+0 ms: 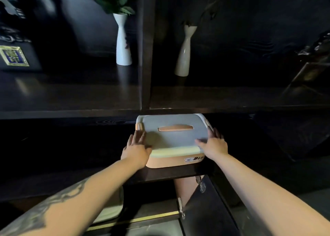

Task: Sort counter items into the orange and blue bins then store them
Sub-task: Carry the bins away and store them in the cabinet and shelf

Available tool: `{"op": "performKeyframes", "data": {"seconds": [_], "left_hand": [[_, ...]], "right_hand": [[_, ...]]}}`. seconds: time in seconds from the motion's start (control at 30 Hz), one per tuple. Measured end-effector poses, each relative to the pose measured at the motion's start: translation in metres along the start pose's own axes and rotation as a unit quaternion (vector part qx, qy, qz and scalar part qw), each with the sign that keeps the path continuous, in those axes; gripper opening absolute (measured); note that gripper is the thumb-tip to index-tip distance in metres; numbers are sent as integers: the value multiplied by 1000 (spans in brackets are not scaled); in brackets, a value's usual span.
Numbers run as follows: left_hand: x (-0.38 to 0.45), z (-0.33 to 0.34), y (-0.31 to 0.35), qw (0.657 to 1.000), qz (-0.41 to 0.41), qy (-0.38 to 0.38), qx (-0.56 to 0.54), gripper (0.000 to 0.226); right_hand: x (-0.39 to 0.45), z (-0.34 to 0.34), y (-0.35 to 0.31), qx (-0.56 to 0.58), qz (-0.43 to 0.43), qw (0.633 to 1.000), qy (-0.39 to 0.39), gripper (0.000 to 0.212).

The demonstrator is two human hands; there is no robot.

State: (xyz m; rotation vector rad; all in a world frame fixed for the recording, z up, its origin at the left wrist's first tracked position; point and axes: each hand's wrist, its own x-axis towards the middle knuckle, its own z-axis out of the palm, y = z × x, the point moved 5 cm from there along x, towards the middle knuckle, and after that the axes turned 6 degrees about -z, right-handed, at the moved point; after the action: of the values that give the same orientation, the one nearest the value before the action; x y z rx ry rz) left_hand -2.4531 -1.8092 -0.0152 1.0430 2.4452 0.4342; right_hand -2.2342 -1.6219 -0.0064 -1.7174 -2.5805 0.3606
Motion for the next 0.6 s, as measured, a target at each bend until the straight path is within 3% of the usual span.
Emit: {"op": "performKeyframes", "data": {"seconds": [0.13, 0.3, 0.4, 0.6], "left_hand": [[25, 6, -2, 993, -76, 18, -86, 82], [36, 3, -2, 985, -94, 57, -136, 82], [34, 8, 1, 969, -93, 74, -216, 93], [24, 3, -1, 914, -67, 147, -372, 69]], "right_hand": [[32, 8, 13, 95, 56, 992, -58, 89], [59, 7, 17, 213, 58, 975, -13, 70], [65, 13, 20, 256, 73, 964, 4, 67], [58, 17, 21, 325, 114, 938, 26, 71]]}}
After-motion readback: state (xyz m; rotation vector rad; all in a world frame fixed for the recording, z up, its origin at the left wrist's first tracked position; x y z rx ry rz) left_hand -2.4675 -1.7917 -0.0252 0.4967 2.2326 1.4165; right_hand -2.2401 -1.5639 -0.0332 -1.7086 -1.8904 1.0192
